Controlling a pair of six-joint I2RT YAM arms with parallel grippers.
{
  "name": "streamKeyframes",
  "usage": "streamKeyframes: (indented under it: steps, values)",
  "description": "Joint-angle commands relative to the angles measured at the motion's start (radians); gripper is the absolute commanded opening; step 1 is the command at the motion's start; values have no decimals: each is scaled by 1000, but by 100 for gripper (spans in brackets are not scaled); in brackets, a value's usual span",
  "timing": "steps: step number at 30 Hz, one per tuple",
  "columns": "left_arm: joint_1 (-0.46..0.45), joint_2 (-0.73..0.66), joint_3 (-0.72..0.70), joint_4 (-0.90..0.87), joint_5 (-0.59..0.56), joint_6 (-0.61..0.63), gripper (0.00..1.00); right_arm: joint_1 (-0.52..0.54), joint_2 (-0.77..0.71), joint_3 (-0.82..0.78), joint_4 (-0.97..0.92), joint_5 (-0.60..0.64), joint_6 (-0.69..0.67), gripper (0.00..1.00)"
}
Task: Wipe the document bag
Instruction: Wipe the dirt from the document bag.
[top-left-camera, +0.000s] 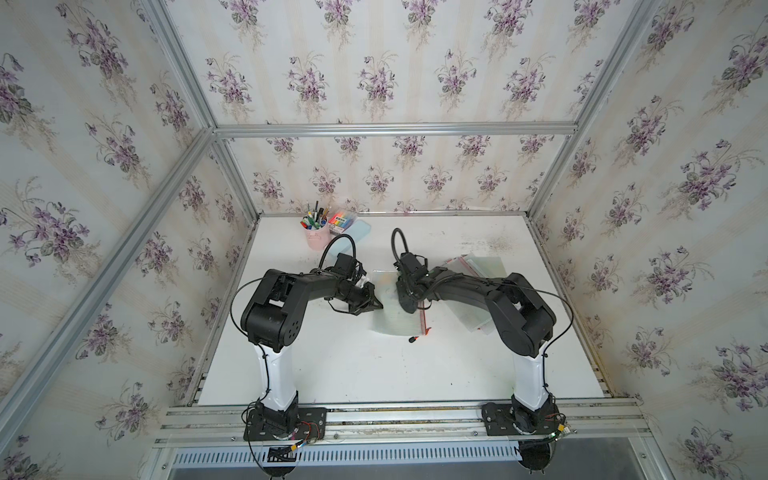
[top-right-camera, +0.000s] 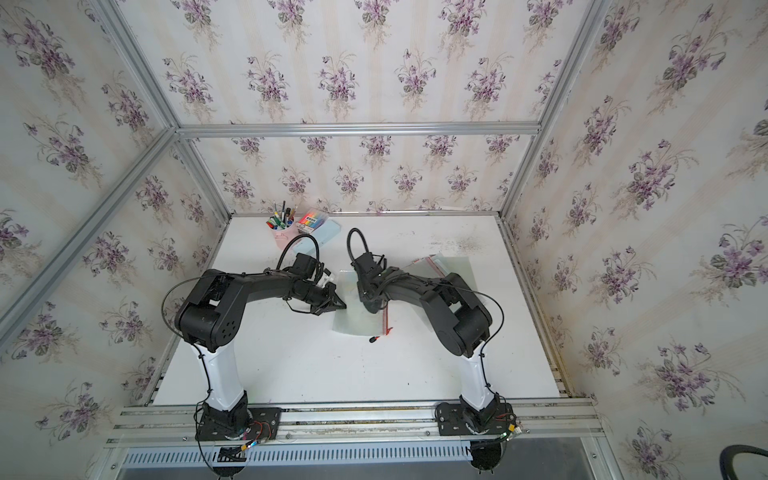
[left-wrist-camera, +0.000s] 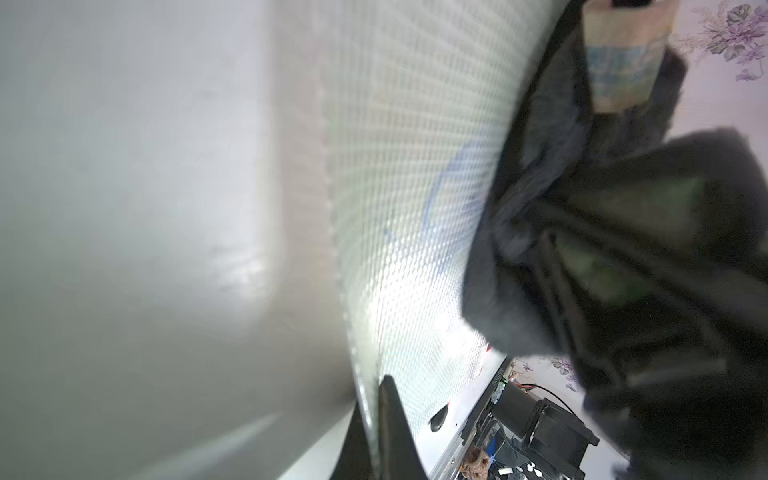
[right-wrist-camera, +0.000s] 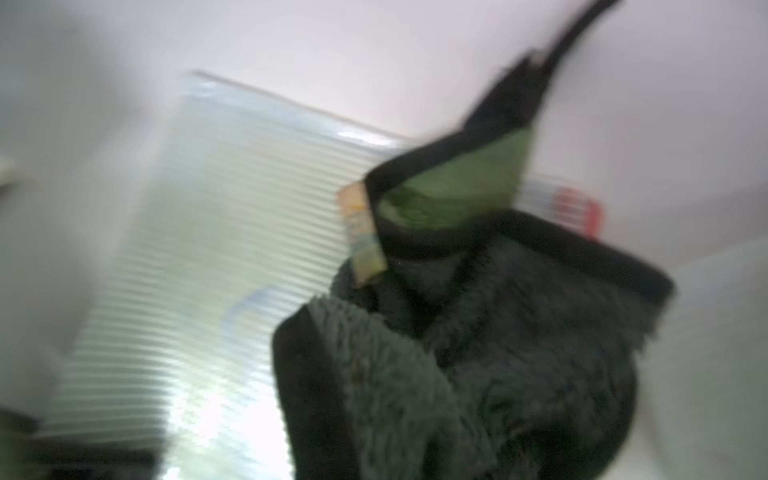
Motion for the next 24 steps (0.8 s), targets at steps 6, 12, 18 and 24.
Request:
streamKeyframes:
  steps: [6, 12, 18, 24]
  values:
    - [-4, -3, -30, -46, -120, -20, 0, -120, -11, -84, -59, -25, -9, 22]
    - [-3, 0, -41, -38, -118, -23, 0, -27, 52, 45, -62, -73, -39, 22]
    - [-4, -5, -34, -39, -122, -25, 0, 1, 118, 97, -116, -34, -57, 22]
    - [-2, -12, -48, -41, -128, -22, 0, -124, -3, -3, -58, -28, -32, 23]
